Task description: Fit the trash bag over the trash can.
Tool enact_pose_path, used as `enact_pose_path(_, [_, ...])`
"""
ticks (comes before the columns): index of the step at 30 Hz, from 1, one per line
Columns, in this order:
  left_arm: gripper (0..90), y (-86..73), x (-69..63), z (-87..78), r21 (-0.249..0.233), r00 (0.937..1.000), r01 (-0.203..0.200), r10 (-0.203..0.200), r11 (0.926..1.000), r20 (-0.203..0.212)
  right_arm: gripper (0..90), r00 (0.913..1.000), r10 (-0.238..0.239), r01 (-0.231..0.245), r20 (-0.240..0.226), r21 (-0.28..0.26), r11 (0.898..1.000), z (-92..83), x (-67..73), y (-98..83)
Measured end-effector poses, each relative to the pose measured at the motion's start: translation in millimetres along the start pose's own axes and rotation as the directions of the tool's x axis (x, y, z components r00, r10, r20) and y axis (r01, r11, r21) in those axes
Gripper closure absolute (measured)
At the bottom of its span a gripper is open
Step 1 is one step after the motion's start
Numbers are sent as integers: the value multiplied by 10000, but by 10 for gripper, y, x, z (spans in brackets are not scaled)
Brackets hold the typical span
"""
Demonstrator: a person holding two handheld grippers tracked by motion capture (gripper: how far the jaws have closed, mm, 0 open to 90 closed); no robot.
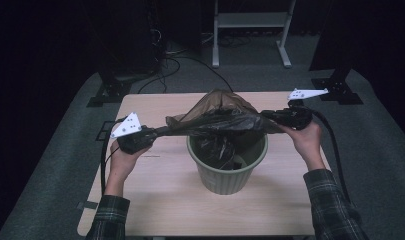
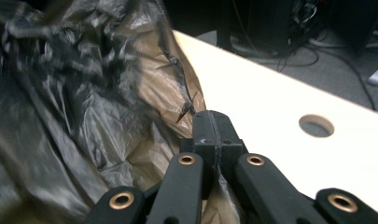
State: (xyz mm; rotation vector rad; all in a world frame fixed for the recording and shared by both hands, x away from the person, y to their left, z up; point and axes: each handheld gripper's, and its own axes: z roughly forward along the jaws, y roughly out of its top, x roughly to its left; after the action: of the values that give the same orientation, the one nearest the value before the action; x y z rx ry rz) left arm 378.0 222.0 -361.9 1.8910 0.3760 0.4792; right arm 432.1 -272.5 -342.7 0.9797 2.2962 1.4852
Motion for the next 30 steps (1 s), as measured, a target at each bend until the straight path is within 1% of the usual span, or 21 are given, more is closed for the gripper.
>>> enact_pose_path(3, [896,-77,-52,18,80,9996,62,-64,9999,273,900,9999,-40,42,-104,145,9999,-25,3,-63])
enact_pose_path(4, [896,-80,-75,15,59,9995,60,-62,10000,302,900,9999,-68,69,-142,100,9999,-56,14,-85])
enact_pose_path(5, [896,-69,-107,-6,8,9994,-47,46,10000,338,900,9998,-94,96,-175,80,9999,-80,20,-95])
enact_pose_path(7, [896,-35,-154,-49,-220,9989,-125,134,9997,448,900,9996,-172,169,-219,-120,9998,-164,40,-106])
enact_pose_path(9, [896,12,-211,-111,-402,9984,-290,309,9988,475,900,9991,-228,213,-348,-430,9988,-268,63,-103])
enact_pose_path(10, [896,33,-241,-151,-499,9978,-338,366,9982,556,900,9989,-259,236,-389,-567,9981,-322,74,-99])
enact_pose_path(11, [896,40,-259,-171,-509,9973,-373,404,9980,610,900,9985,-290,256,-471,-719,9971,-390,91,-94])
enact_pose_path(14, [895,32,-346,-205,-516,9952,-561,600,9971,773,900,9975,-409,351,-582,-977,9946,-517,139,-113])
enact_pose_path(15, [895,23,-374,-206,-527,9947,-568,611,9970,830,900,9969,-422,351,-669,-1047,9939,-552,156,-130])
enact_pose_path(16, [895,16,-399,-205,-536,9935,-679,724,9962,873,900,9963,-465,387,-717,-1060,9936,-577,171,-147])
enact_pose_path(20, [894,16,-488,-204,-688,9903,-878,945,9938,1020,900,9941,-671,573,-850,-1128,9920,-636,254,-198])
enact_pose_path(21, [894,14,-503,-203,-635,9896,-964,1025,9933,1009,900,9932,-720,613,-913,-1150,9915,-646,273,-207])
enact_pose_path(23, [894,-10,-512,-187,-321,9898,-1079,1104,9936,905,900,9935,-824,741,-790,-1028,9919,-648,297,-231])
enact_pose_path(25, [894,-56,-498,-162,-130,9908,-979,987,9951,923,900,9939,-808,745,-747,-841,9937,-621,293,-270])
enact_pose_path(27, [894,-103,-487,-132,-6,9916,-866,863,9962,968,900,9947,-693,645,-762,-641,9959,-574,277,-317])
enact_pose_path(30, [894,-158,-482,-71,306,9916,-874,840,9957,987,900,9944,-619,584,-860,-428,9974,-484,273,-387])
